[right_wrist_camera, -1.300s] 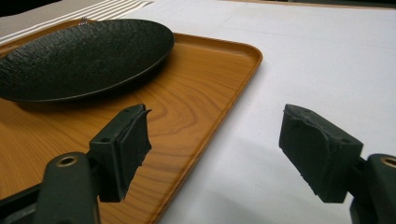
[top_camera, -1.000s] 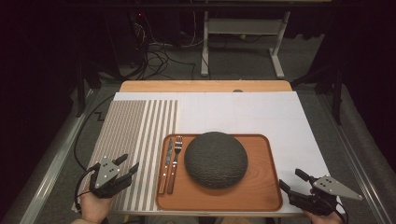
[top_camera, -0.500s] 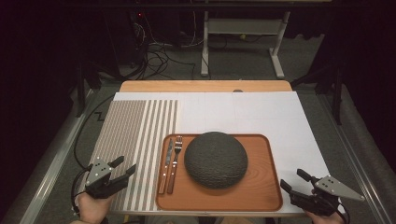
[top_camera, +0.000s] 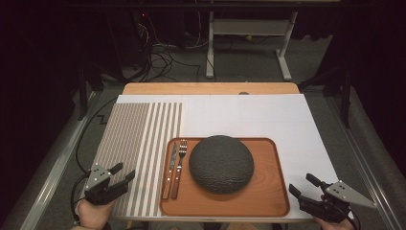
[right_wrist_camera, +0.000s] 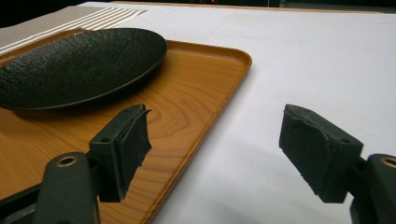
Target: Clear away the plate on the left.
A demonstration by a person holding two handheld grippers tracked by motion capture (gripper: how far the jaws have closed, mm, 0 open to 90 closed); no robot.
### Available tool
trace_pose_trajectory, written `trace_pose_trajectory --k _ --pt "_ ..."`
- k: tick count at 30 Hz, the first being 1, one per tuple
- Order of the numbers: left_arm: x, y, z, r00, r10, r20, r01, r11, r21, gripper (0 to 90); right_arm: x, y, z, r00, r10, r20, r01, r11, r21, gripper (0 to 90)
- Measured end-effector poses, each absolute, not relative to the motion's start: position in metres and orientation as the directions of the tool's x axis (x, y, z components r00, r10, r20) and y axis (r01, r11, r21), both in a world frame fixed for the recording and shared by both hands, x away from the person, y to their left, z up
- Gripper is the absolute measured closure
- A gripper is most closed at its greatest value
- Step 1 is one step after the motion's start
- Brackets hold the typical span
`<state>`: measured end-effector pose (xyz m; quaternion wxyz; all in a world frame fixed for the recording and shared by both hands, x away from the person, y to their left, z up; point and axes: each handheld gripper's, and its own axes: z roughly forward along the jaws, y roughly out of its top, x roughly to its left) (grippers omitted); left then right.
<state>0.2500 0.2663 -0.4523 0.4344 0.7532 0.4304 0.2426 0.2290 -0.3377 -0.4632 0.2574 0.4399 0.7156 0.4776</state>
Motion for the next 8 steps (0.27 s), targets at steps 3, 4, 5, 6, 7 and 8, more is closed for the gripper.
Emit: trace_pose_trajectory --k 3,4,5,6,7,8 --pt "0.251 0.2695 -0.4556 0.493 0.87 -0.025 0.453 -0.231 0.861 41.5 0.2287 -0.3383 -0.4631 -0.48 0.876 0.051 0.383 0.157 0.911 24.9" --pt "0.2509 0.2708 -0.4566 0.487 0.873 -0.025 0.455 -0.229 0.86 41.5 0.2285 -0.3385 -0.463 -0.479 0.876 0.05 0.382 0.157 0.911 24.9" --pt "0.2507 0.2723 -0.4574 0.482 0.876 -0.029 0.459 -0.224 0.86 41.5 0.2284 -0.3388 -0.4629 -0.479 0.877 0.051 0.382 0.155 0.911 24.9" --pt "0.2505 0.2735 -0.458 0.478 0.877 -0.039 0.463 -0.214 0.86 41.4 0.2282 -0.339 -0.4628 -0.476 0.878 0.053 0.381 0.152 0.912 24.9" --pt "0.2503 0.2744 -0.4588 0.475 0.879 -0.044 0.465 -0.209 0.86 41.5 0.228 -0.3394 -0.4626 -0.476 0.878 0.054 0.379 0.149 0.913 24.9" --pt "0.25 0.275 -0.4593 0.472 0.88 -0.043 0.468 -0.209 0.858 41.4 0.2276 -0.3395 -0.4624 -0.473 0.879 0.058 0.378 0.143 0.915 24.9"
